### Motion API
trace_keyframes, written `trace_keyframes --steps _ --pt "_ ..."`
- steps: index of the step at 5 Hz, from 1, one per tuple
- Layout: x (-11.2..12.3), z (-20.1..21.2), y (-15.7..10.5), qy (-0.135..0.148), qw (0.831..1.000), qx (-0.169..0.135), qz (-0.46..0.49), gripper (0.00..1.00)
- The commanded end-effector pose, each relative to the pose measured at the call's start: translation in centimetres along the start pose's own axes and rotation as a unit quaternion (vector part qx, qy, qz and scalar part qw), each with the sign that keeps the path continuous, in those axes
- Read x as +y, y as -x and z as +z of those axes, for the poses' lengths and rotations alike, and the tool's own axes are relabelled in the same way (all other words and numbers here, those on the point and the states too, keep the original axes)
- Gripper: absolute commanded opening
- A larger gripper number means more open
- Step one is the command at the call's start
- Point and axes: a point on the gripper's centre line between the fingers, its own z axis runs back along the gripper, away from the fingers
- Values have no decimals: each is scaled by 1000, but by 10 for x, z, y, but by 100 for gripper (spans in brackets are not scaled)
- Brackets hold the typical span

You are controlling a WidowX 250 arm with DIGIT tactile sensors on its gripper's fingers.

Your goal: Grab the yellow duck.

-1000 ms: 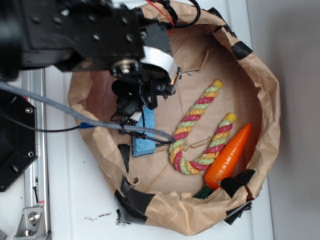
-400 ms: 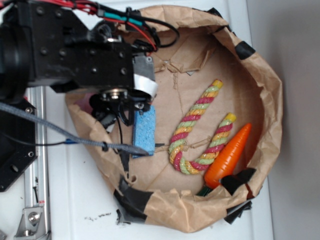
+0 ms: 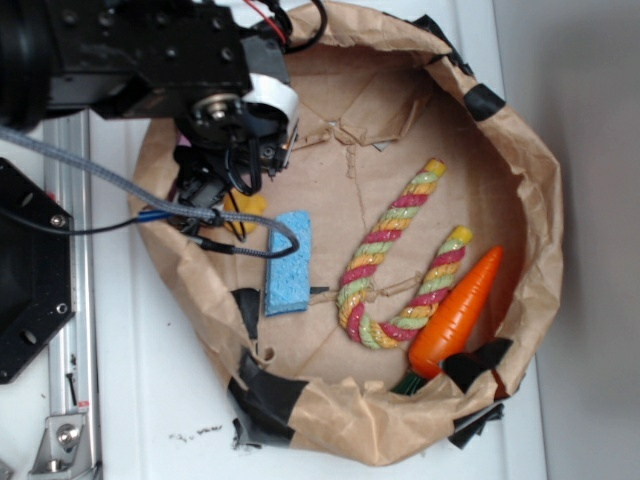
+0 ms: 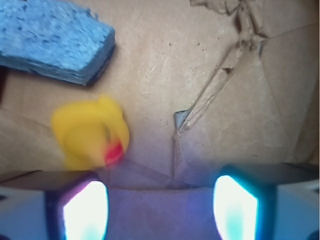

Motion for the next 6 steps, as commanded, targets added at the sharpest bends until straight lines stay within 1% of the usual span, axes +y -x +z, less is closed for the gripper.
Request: trace_keyframes --steps 1,2,3,4,5,6 --pt "17 46 -11 -6 996 -59 66 0" --pt "19 95 -31 -2 988 -121 92 0" --pt "17 114 -48 9 986 -127 111 0" --pt "12 114 -59 20 985 -124 115 0" --pt "1 111 -67 24 988 -117 97 0" --pt "-5 101 -51 -46 995 -88 -14 100"
